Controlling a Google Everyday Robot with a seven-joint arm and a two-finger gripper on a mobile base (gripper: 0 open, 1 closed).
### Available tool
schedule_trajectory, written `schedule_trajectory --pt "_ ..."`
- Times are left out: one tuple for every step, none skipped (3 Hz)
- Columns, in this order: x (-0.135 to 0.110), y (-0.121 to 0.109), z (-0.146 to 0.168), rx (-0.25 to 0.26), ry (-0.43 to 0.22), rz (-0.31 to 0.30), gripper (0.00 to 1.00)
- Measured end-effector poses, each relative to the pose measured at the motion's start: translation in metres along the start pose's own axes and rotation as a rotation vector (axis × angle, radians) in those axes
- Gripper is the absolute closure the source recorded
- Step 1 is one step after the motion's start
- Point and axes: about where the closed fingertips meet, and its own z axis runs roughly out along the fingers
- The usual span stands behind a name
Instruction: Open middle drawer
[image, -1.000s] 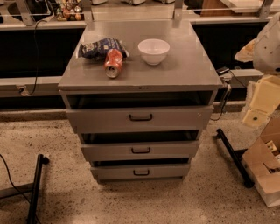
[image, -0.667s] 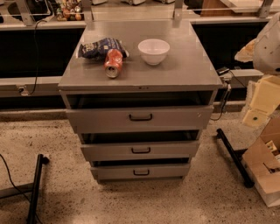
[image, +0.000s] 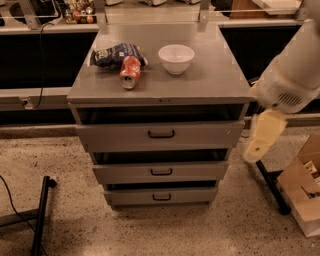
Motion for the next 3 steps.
schedule_trajectory --pt "-0.004 -0.003 0.023 0.015 -0.015 -0.001 0.0" --pt "-0.017 -0.002 0.036 -0.019 -0.058 -0.049 0.0" --pt "-0.031 0.023 0.063 -0.041 -0.135 -0.121 0.0"
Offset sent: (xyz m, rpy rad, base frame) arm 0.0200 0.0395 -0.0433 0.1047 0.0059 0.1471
